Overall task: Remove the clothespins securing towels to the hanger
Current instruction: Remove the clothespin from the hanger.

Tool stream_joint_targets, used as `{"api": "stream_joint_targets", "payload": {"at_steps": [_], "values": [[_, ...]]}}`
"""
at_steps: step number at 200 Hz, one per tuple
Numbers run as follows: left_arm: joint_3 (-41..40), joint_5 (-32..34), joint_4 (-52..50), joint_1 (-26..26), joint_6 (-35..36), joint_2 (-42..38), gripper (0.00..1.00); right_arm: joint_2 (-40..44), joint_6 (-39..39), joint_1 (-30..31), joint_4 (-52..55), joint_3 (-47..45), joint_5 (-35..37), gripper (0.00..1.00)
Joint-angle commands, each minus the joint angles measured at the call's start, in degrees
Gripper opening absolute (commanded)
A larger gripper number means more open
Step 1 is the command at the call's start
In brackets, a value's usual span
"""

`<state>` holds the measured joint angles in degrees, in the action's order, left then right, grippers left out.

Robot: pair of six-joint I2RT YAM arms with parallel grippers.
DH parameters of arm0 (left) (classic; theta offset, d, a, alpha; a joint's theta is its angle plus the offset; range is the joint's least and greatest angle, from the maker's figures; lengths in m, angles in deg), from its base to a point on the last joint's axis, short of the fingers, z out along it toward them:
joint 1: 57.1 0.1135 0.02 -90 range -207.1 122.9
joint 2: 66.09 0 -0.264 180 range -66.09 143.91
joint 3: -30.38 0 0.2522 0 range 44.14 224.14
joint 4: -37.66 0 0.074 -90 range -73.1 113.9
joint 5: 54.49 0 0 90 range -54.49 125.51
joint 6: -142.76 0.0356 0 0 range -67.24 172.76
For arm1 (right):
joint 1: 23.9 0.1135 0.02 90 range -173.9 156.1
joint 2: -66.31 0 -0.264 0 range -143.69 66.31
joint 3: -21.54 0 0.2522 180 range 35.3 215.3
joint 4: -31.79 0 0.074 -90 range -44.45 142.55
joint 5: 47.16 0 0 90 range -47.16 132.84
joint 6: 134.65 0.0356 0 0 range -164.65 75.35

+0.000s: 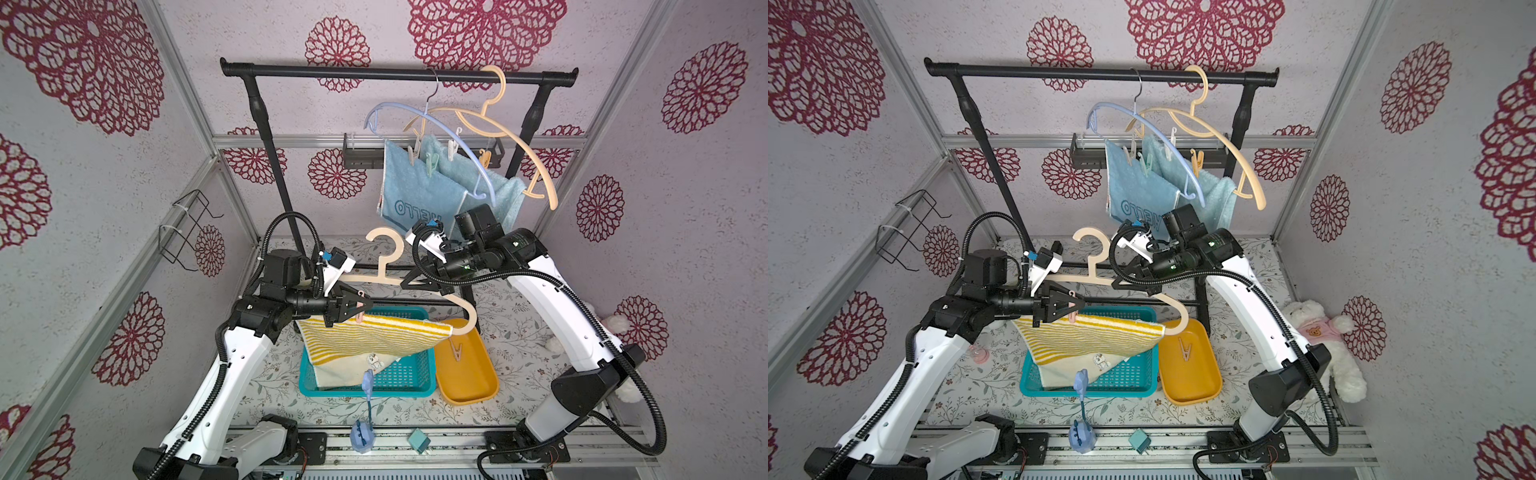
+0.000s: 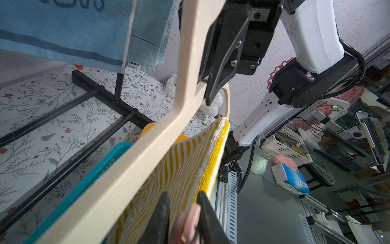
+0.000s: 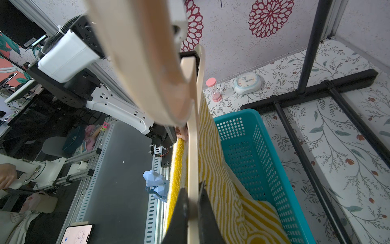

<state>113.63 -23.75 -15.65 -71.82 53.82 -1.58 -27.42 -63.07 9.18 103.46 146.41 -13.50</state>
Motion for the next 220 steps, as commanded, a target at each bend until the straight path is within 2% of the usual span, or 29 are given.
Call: {"api": "stream_joint_targets", "payload": {"at_steps": [1,64,108,138,174,220], "values": [[1.71,-2.14,4.67,-0.22,-1.75,-1.24,0.00,0.40,-1.44,0.67,-1.08,1.38,-1.35,0.00],[-2.17,8.39,14.93,-0.42,-6.80,-7.32,0.00,1.45,0.97,0.67,-4.66,-0.92,0.84,0.00],[-0.94,9.39,10.75,-2.87,-6.51,-7.20,0.00,2.82,6.73,0.71,-12.22,-3.58,4.37,0.00],[-0.68,15.19,8.40,-8.47,-6.22,-8.05,0.00,3.99,10.90,0.67,-18.06,-6.11,8.43,0.00],[-0.42,21.05,8.63,-15.54,-9.08,-7.83,0.00,4.44,14.66,0.72,-23.28,-8.25,11.22,0.00],[-2.57,33.08,12.21,-29.75,-13.81,-5.31,0.00,4.35,18.27,0.67,-28.06,-9.85,12.49,0.00]]}}
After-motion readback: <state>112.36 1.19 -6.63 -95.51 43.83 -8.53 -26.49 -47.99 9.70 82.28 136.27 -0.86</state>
